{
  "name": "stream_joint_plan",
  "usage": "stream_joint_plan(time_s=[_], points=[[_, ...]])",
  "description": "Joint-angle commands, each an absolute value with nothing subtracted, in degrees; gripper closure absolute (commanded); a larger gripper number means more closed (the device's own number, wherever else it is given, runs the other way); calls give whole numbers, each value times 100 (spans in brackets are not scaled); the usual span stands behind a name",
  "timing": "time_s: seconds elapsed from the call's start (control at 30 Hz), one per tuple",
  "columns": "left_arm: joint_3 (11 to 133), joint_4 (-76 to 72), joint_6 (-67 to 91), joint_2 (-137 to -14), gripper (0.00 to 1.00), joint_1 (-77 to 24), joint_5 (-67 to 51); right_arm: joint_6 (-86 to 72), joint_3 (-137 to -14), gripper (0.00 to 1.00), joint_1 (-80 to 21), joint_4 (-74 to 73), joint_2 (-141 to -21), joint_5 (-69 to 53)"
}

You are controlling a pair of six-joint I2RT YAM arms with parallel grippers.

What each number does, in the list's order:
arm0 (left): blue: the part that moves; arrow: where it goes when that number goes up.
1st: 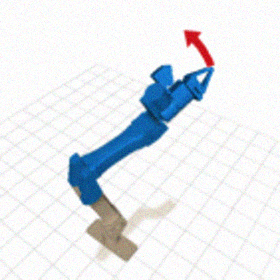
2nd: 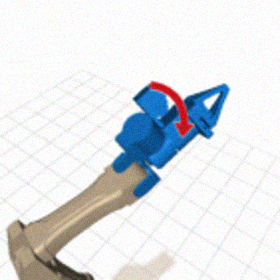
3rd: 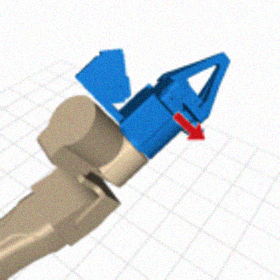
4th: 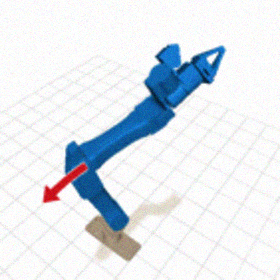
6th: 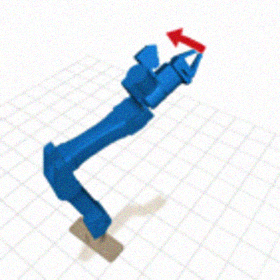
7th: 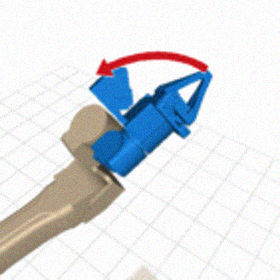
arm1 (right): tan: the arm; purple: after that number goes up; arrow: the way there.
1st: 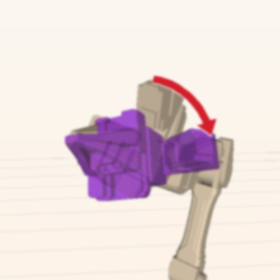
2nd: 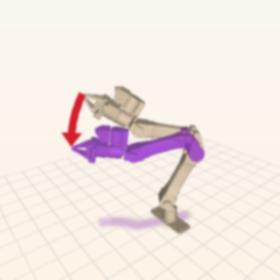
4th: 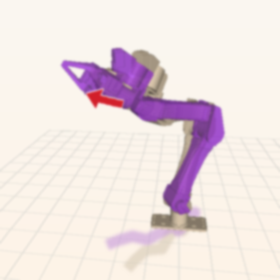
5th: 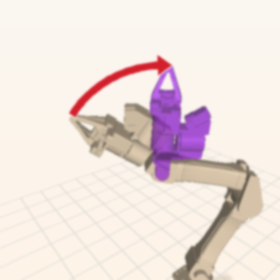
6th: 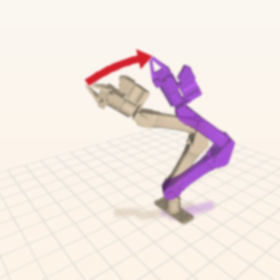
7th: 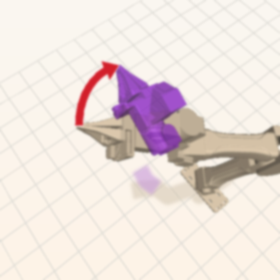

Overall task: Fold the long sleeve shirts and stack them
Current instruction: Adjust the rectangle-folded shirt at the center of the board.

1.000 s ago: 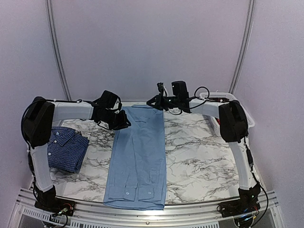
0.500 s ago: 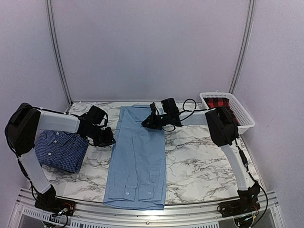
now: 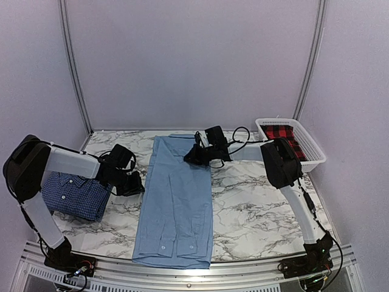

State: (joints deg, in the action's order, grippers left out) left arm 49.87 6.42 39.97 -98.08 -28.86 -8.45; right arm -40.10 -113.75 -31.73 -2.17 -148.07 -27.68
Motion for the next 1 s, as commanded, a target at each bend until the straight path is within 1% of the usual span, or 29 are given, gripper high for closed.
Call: stream_joint_plan(time_s=[0.0, 0.2, 0.47, 0.53, 0.63, 0.77, 0.87, 0.97], points=[[5121, 334, 4148, -10115, 78, -3082, -896, -3986, -11567, 91, -2987, -490, -15047, -2460], [5526, 233, 4270, -10492, 78, -3240, -983, -3945, -11769, 90, -2717, -495, -15209, -2627], [6287, 220, 4331, -11134, 78, -3331, -1163, -3709, -12753, 87, -2269, -747, -15642, -3086], [6476, 216, 4338, -11249, 78, -3331, -1233, -3620, -12869, 83, -2218, -748, -15693, -3195], [6646, 226, 4335, -11283, 78, -3330, -1245, -3497, -12947, 75, -2204, -766, -15648, -3358], [6619, 339, 4285, -11009, 77, -3314, -1096, -3199, -12899, 63, -2284, -1009, -15245, -3271], [6469, 468, 4195, -10659, 74, -3305, -960, -2859, -12561, 51, -2445, -1283, -14516, -2804], [6212, 578, 4119, -10226, 73, -3305, -835, -2593, -11708, 43, -2727, -1310, -13560, -2073]])
